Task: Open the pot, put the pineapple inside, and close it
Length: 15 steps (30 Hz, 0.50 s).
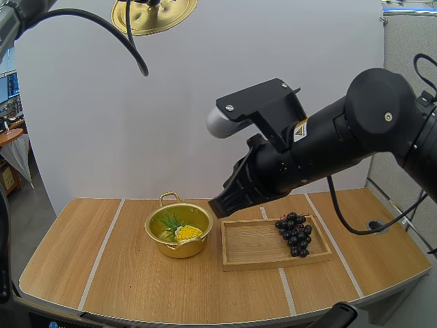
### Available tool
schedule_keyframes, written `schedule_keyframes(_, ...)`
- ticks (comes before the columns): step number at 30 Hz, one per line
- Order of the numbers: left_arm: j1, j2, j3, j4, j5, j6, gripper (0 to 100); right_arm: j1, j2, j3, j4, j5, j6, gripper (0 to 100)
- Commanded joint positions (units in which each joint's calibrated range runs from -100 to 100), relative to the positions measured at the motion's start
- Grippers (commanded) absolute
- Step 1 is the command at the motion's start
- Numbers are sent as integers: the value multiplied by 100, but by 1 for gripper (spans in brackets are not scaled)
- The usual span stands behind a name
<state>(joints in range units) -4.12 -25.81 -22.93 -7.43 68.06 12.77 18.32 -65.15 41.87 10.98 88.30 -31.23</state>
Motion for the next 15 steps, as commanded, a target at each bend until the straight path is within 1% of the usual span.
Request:
schedule_keyframes(1,-23,-37,-57,-2,-187,-36,0,-240,-194,13,-19,267,113,0)
schedule_keyframes(10,-23,-37,-57,-2,-187,-36,0,-378,-214,13,-19,288,113,0)
schedule_keyframes(12,-23,-37,-57,-117,-185,-36,0,-384,-214,13,-19,288,113,0)
schedule_keyframes(15,-23,-37,-57,-146,494,-36,0,-384,-214,13,-19,288,113,0)
